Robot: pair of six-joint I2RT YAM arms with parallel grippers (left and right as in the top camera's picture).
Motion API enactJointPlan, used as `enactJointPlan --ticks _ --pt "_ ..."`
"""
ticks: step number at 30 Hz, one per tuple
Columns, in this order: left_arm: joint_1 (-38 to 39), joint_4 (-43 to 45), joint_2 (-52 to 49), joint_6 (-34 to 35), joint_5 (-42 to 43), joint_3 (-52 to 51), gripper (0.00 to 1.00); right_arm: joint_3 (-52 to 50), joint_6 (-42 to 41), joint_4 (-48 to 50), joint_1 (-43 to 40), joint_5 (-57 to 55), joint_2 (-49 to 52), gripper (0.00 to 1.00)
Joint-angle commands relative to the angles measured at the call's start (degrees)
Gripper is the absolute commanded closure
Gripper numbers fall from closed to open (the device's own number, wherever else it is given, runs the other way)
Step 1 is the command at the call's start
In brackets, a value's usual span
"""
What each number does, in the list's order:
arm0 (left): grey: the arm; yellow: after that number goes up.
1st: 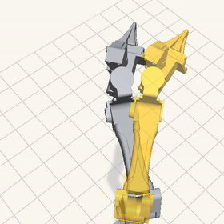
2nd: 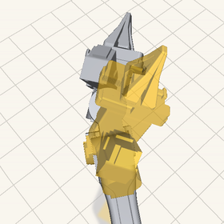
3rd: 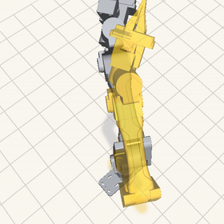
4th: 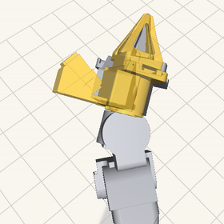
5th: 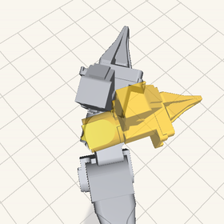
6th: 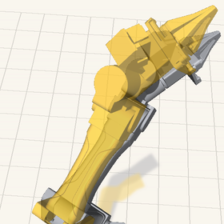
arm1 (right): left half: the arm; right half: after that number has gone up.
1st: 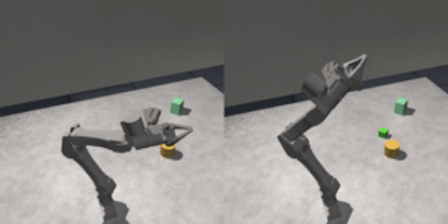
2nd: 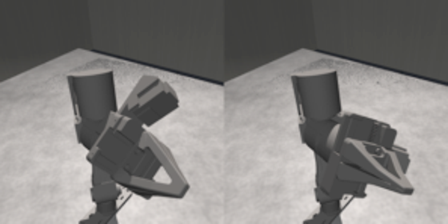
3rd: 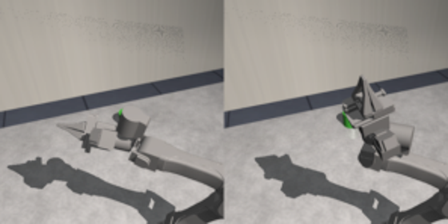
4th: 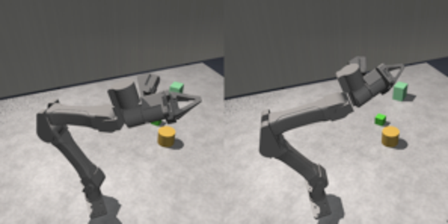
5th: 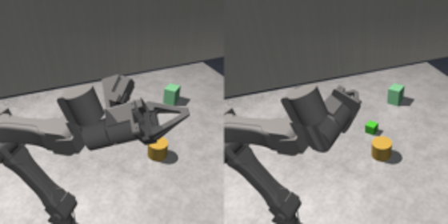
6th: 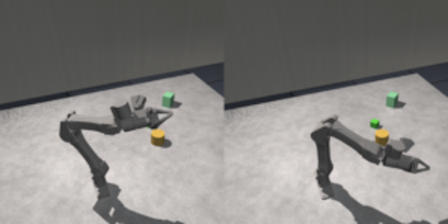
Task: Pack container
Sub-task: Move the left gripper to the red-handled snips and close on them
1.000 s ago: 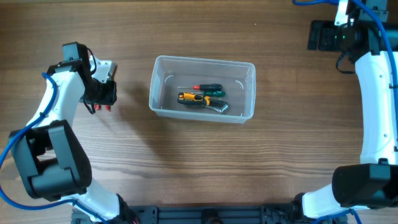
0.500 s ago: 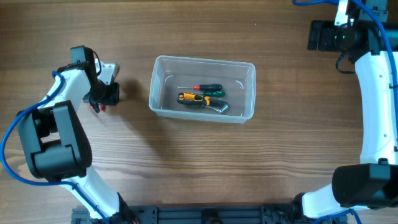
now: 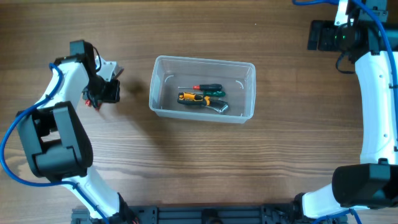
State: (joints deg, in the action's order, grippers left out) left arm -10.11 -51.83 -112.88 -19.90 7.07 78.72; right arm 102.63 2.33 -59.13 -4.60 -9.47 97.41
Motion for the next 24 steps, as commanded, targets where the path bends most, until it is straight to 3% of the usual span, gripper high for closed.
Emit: enactJointPlan --ticks 1,9,15,24 --pt "0.79 -1.25 -0.70 -3.80 1.20 3.50 0.71 0.22 -1.20 0.15 -0.09 -0.15 0.20 0.00" --pt "0.83 -0.02 -0.70 -17.46 -9.51 3.58 0.64 0.22 -1.20 0.15 -0.09 -0.13 0.20 0.00" --pt "0.81 2.62 -0.72 -17.44 -11.41 3.52 0.62 0.22 -1.18 0.15 -0.09 -0.13 0.20 0.00" --pt "-2.47 3.41 -1.29 -17.44 -7.74 3.45 0.63 0.22 -1.20 0.15 -0.09 -0.13 0.20 0.00"
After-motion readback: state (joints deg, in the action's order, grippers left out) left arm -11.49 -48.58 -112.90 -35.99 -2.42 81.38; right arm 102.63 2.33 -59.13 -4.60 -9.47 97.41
